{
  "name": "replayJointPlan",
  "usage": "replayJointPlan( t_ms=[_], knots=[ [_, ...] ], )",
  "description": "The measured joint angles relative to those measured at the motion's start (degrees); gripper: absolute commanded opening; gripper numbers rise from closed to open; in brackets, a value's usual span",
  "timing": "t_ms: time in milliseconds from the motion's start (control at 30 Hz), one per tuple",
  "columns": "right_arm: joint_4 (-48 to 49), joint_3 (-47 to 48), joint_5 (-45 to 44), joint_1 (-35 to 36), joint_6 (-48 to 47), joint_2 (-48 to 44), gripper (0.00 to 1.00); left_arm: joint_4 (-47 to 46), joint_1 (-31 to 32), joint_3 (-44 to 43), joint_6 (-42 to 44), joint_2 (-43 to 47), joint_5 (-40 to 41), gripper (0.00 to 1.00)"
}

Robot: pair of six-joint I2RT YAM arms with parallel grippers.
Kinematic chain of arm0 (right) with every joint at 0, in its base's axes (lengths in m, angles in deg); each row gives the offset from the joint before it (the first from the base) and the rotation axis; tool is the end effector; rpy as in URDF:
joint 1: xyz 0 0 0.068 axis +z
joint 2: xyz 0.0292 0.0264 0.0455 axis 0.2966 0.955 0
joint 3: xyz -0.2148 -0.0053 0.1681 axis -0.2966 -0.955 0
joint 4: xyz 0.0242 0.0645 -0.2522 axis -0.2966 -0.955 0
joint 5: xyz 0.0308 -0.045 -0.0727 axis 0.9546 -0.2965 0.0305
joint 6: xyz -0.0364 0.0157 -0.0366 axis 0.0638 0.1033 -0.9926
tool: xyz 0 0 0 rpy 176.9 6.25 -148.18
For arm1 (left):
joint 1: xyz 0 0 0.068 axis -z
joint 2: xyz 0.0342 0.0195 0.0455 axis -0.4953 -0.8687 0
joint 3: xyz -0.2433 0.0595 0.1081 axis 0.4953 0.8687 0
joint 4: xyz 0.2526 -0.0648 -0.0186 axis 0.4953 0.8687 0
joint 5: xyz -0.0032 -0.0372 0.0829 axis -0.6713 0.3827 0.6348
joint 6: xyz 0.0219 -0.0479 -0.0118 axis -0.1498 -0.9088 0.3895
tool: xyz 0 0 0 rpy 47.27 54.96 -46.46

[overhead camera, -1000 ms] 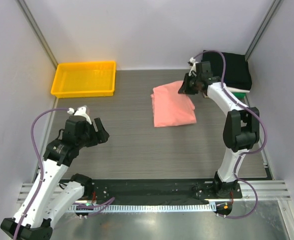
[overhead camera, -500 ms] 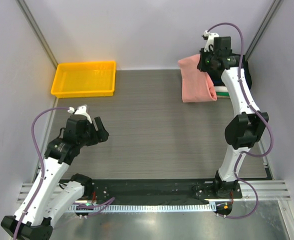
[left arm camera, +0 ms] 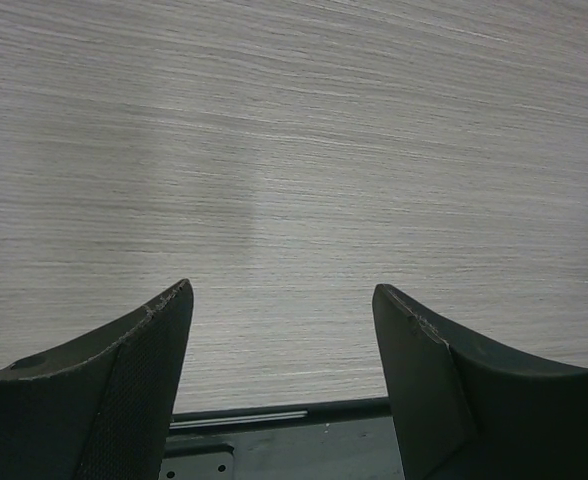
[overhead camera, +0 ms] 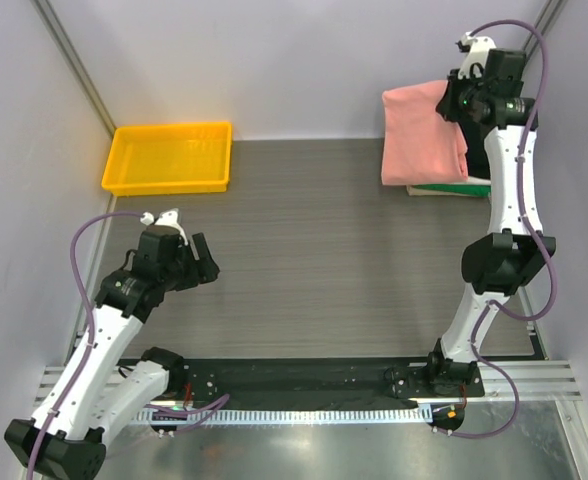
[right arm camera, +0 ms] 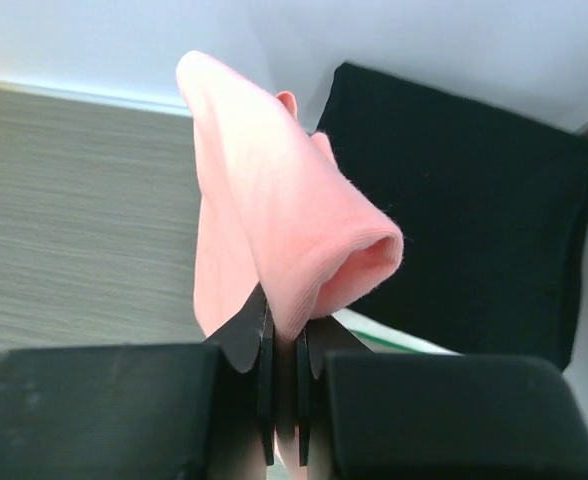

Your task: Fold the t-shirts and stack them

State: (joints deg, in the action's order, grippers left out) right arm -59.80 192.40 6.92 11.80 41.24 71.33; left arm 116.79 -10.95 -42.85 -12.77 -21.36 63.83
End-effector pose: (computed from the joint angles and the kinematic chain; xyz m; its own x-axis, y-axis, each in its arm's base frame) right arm 0.4238 -0.0320 0.4445 -0.4312 -0.0930 -0.8974 -0.1783 0.9839 -0.0163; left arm 0.1465 -0.0470 0.2997 -0.7093 -0.3167 -0.6298 -0.1214 0.9349 -0.3334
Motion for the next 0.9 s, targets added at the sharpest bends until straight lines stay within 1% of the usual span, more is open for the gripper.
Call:
replayJointPlan(
  t_ms=[300,433,733,900],
  knots=[
    [-0.28,7.69,4.66,-4.33,-0.83,2.05,0.01,0.00,0.00,0.00,-0.07,-1.11,0.20,0.72],
    [-0.02,10.51,5.99,-5.60,-0.85,4.79,0.01,0.02,0.00,0.00,-0.13,-1.36,0.44,0.72],
    [1.75,11.65,6.67,-7.54,-1.25,10.36,0.01,0.00,0.00,0.00,-0.15,-1.51,0.52,0.72],
    [5.44,15.72,6.62,-9.53,-0.92,15.19,0.01,0.00,0.00,0.00,-0.17,-1.64,0.83,0.71]
  ],
)
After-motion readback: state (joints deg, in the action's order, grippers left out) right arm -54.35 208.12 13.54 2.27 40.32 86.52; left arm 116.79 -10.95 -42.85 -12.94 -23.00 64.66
